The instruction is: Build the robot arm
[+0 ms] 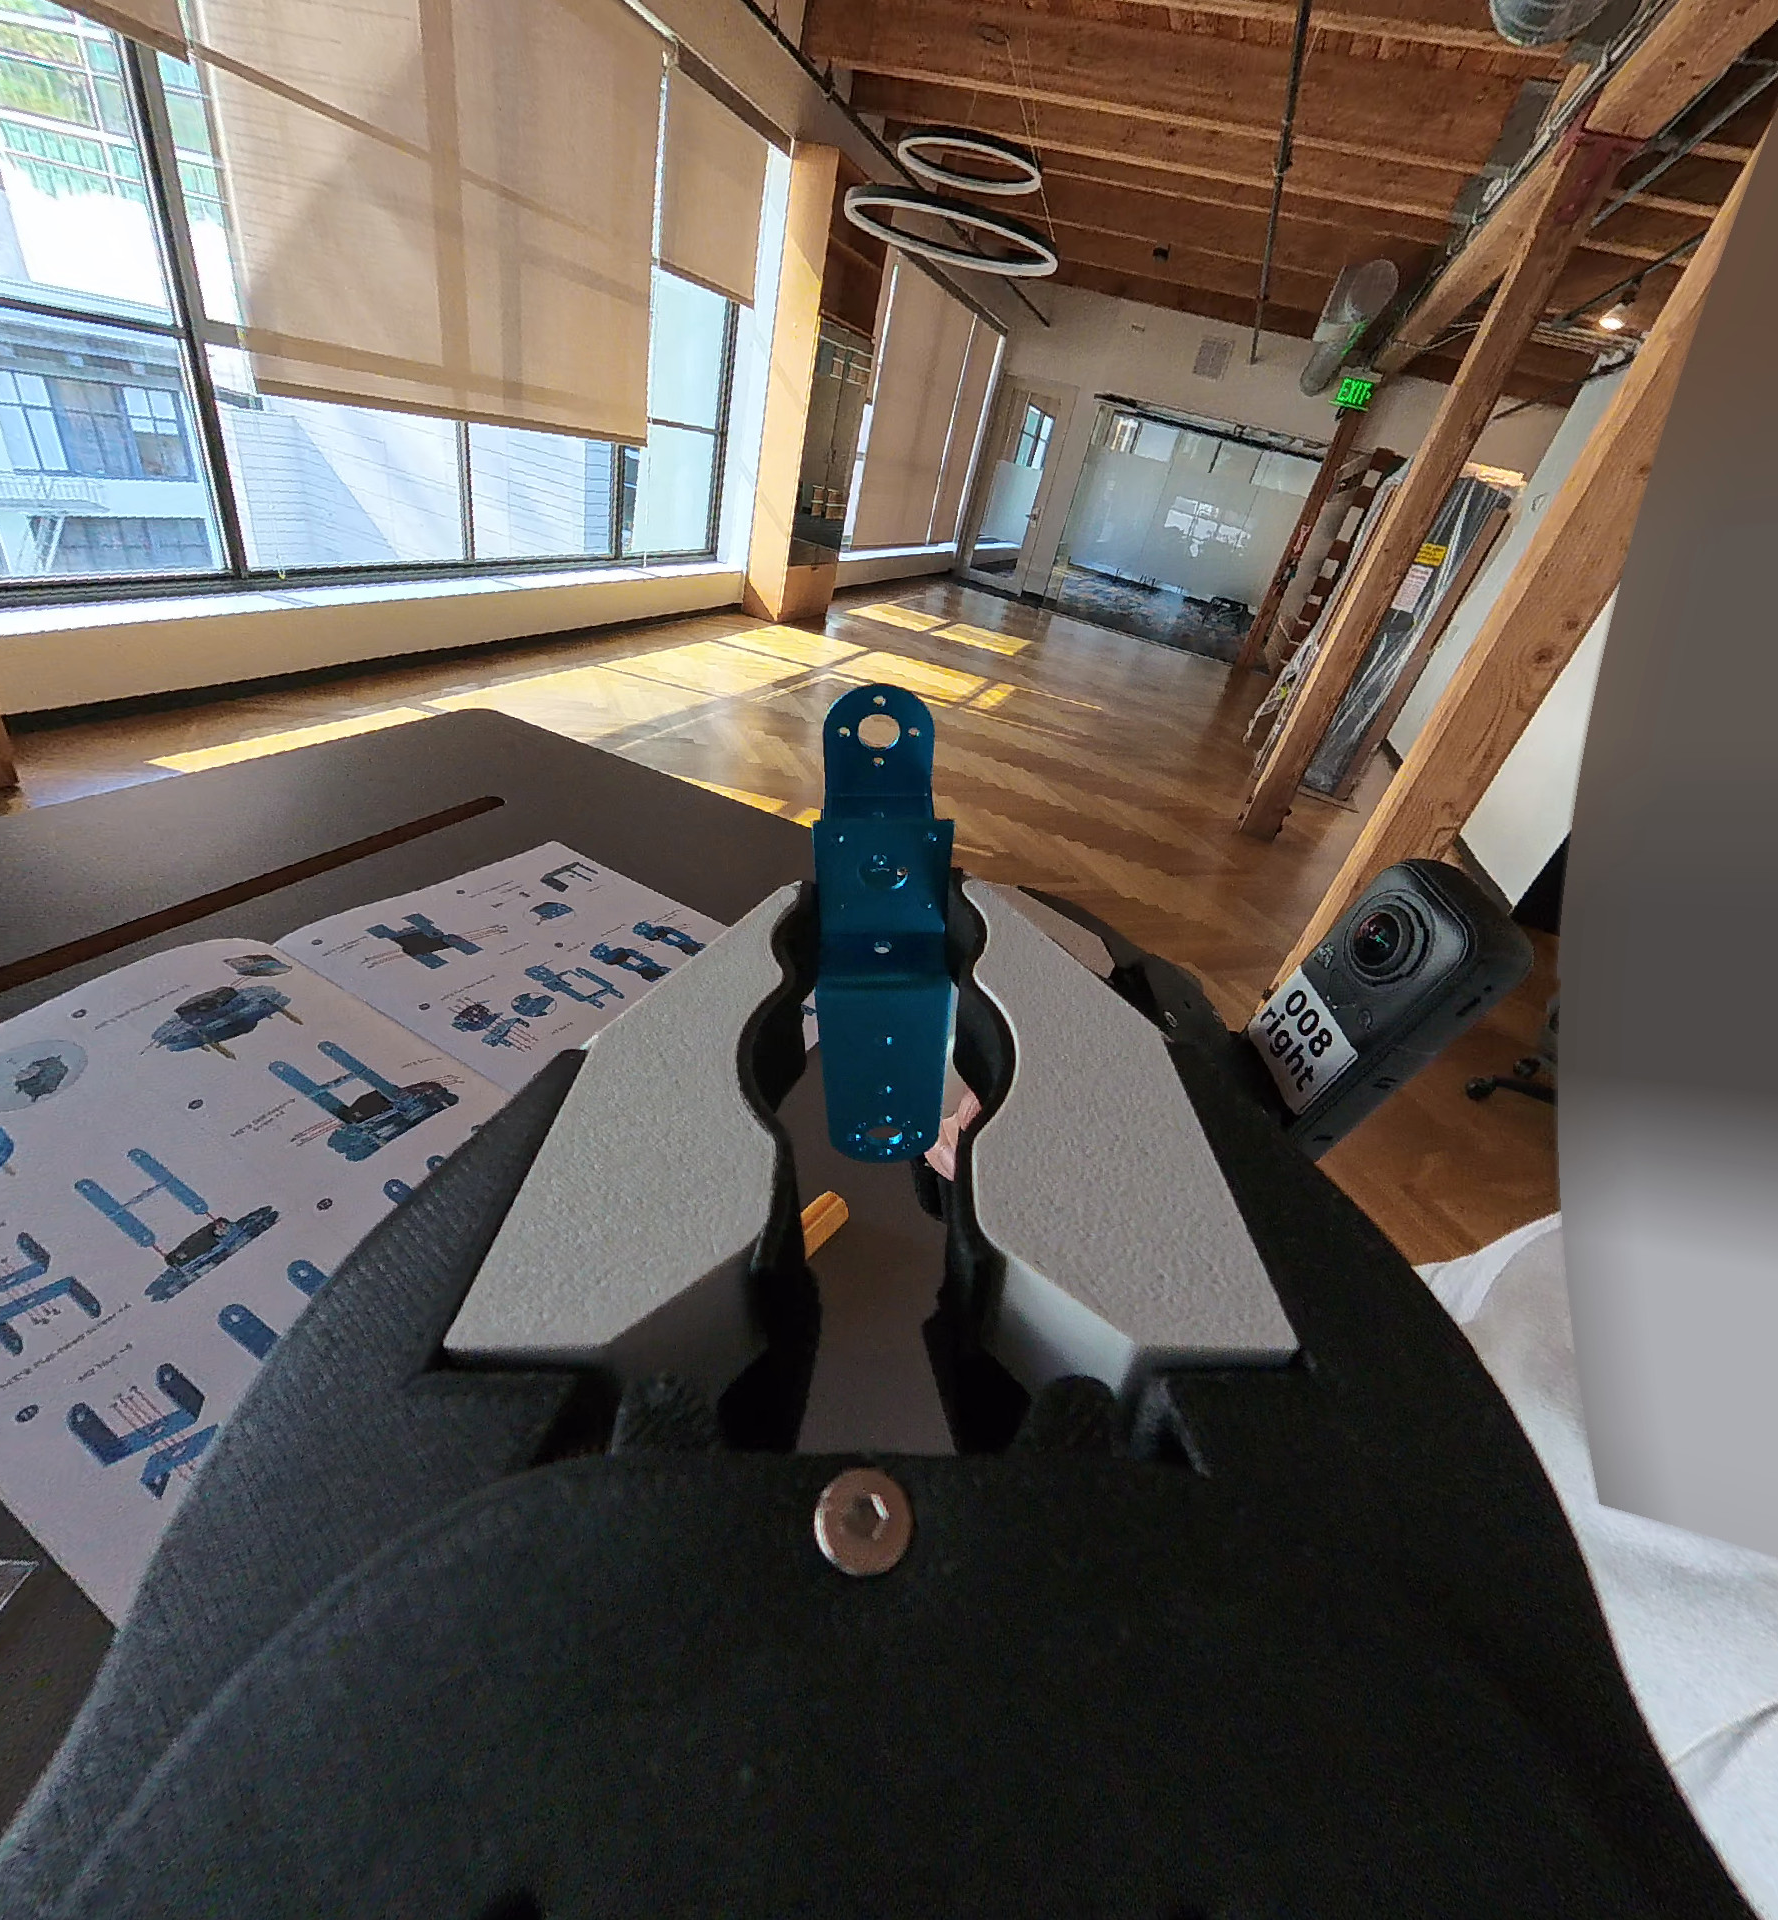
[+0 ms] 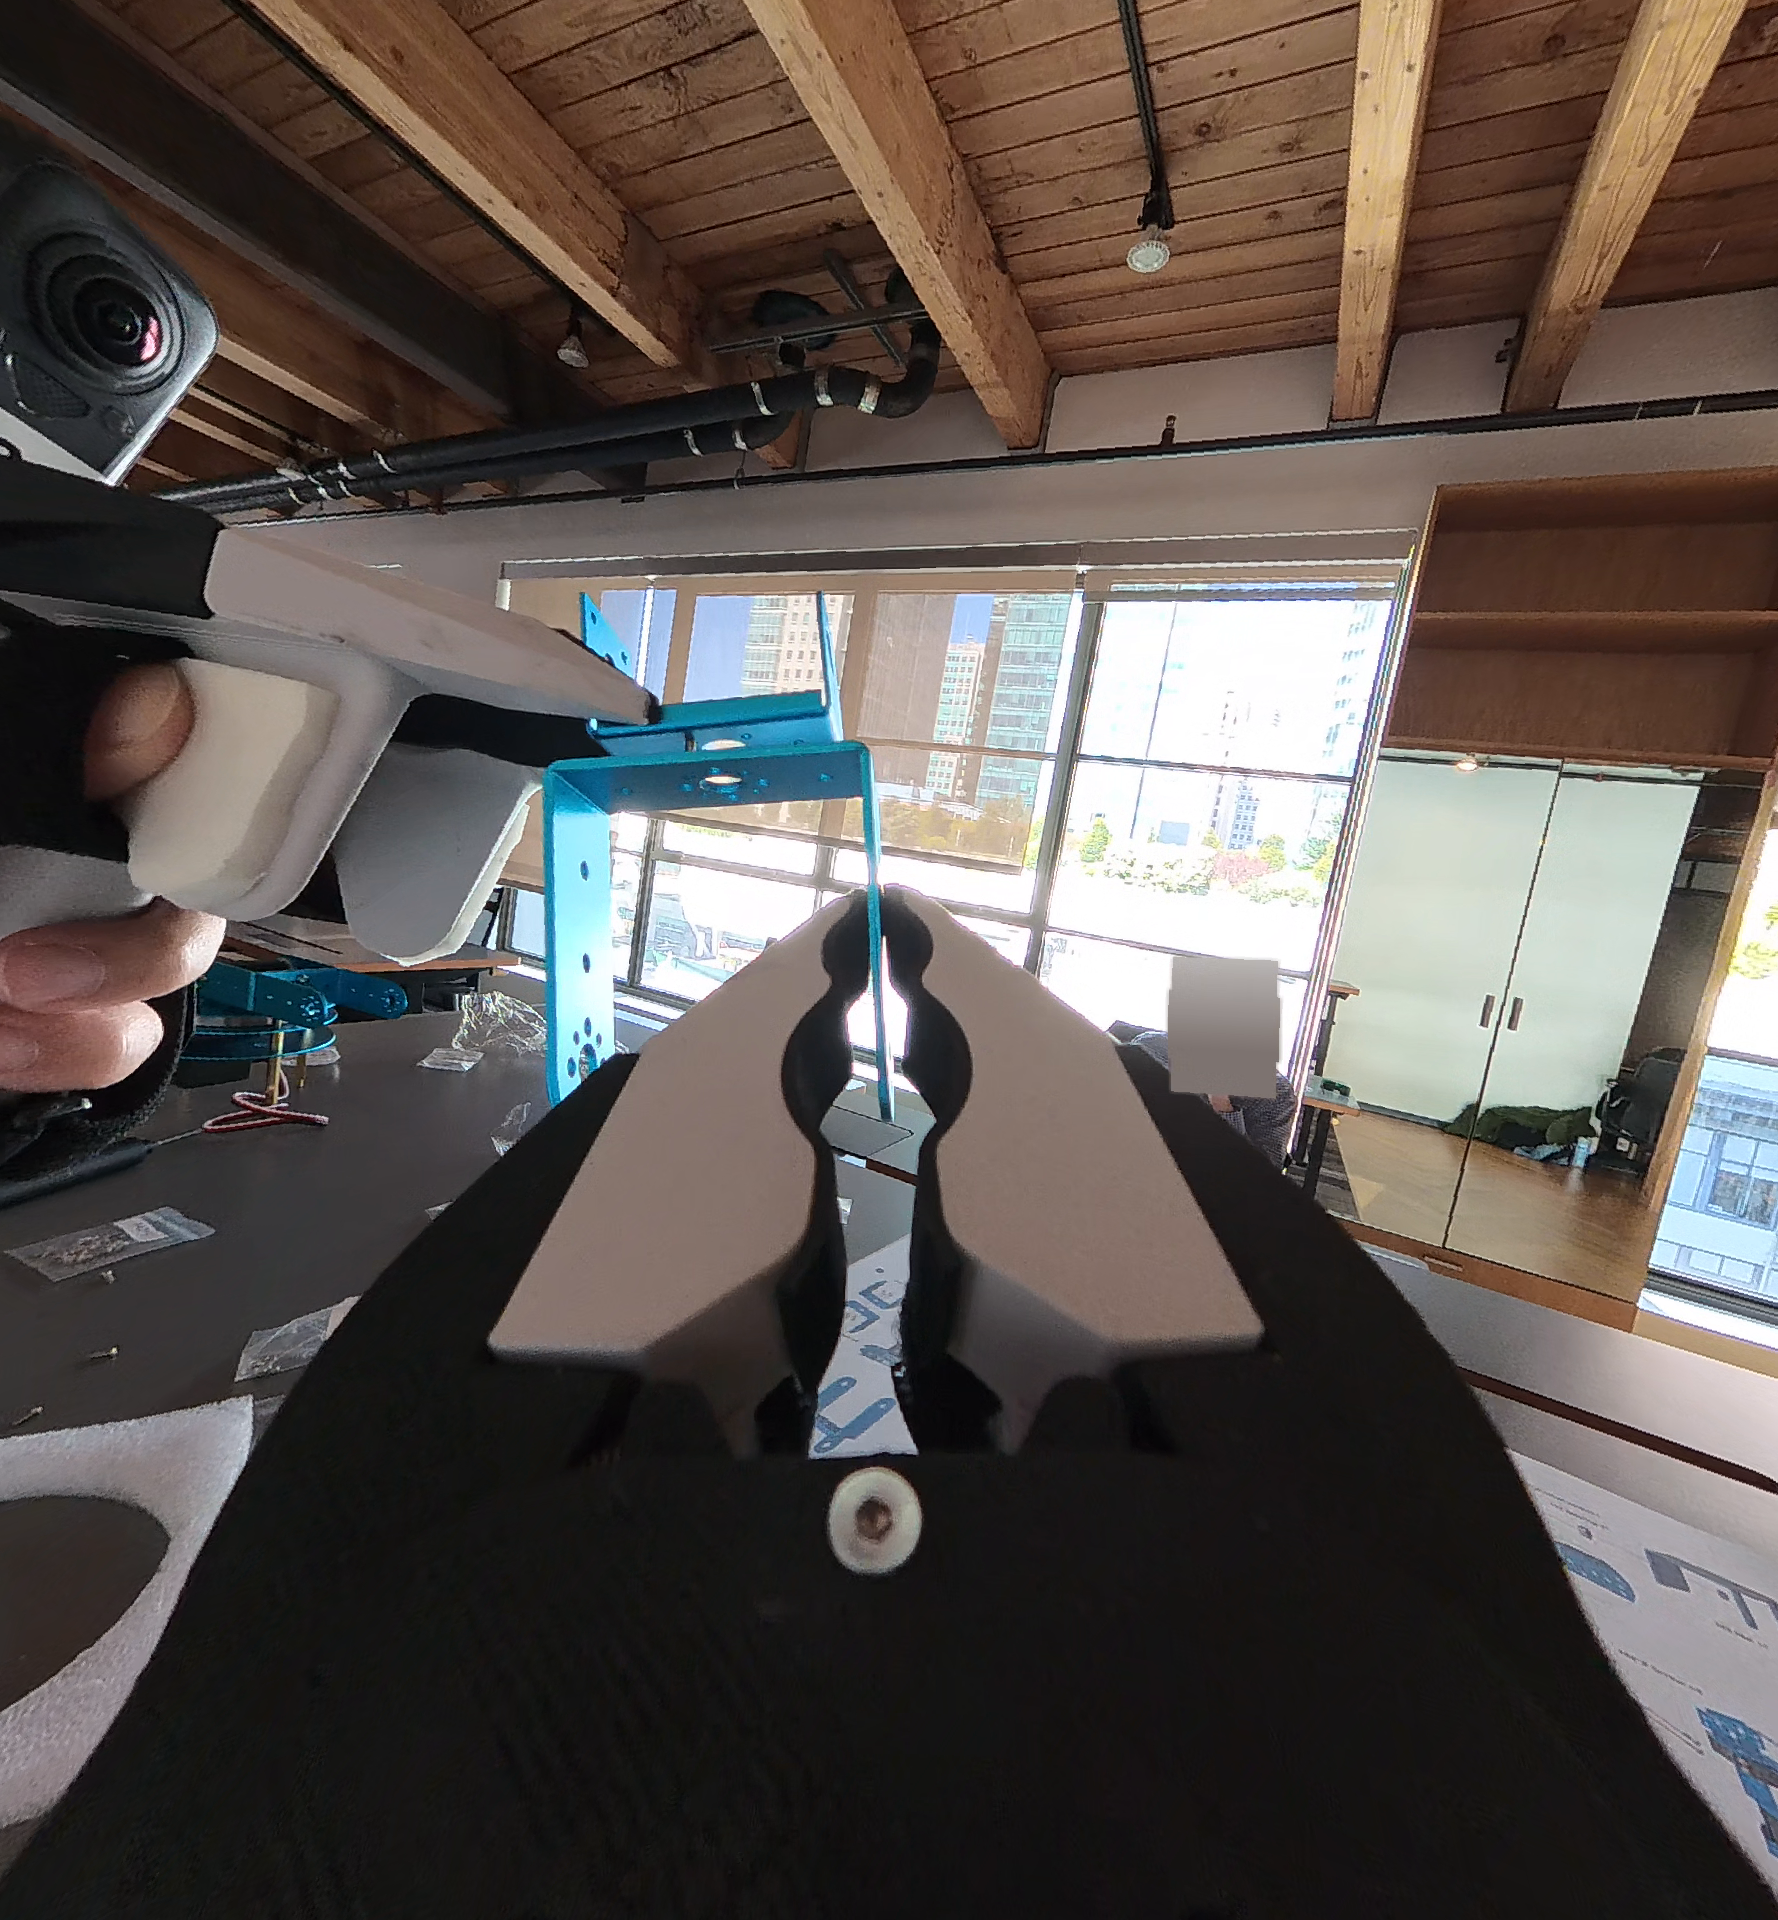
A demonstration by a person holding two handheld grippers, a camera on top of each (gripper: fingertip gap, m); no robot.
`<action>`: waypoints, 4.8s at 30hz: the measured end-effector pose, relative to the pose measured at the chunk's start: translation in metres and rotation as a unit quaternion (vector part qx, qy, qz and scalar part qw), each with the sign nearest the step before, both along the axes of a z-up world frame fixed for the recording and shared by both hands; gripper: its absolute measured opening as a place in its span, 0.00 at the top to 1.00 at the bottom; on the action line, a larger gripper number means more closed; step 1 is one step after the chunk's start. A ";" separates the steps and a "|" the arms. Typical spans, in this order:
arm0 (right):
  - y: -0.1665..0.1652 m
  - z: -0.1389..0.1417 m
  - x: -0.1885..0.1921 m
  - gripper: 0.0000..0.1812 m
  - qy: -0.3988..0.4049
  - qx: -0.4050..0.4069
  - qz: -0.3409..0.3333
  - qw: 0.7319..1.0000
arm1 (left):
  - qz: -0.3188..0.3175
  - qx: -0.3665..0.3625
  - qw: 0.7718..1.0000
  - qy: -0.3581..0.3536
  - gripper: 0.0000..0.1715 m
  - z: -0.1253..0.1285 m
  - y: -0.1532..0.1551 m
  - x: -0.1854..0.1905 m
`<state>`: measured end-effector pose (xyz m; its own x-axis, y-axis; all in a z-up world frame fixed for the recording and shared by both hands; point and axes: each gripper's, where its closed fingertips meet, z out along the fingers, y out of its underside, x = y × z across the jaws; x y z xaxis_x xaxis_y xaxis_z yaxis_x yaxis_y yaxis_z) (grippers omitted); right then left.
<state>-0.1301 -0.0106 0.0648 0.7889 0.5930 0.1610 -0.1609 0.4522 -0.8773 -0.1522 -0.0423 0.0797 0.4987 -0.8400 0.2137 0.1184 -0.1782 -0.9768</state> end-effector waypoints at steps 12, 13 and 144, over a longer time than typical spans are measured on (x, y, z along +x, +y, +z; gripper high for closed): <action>0.001 0.000 0.001 1.00 0.005 -0.005 0.006 1.000 | -0.005 -0.007 1.000 -0.004 0.87 0.000 0.001 0.002; 0.001 0.000 0.001 1.00 0.005 -0.005 0.007 1.000 | -0.005 -0.008 1.000 -0.004 0.87 -0.001 0.001 0.002; 0.016 0.042 0.000 1.00 -0.008 0.034 -0.083 0.996 | 0.083 0.270 0.738 0.612 0.88 0.029 0.013 0.005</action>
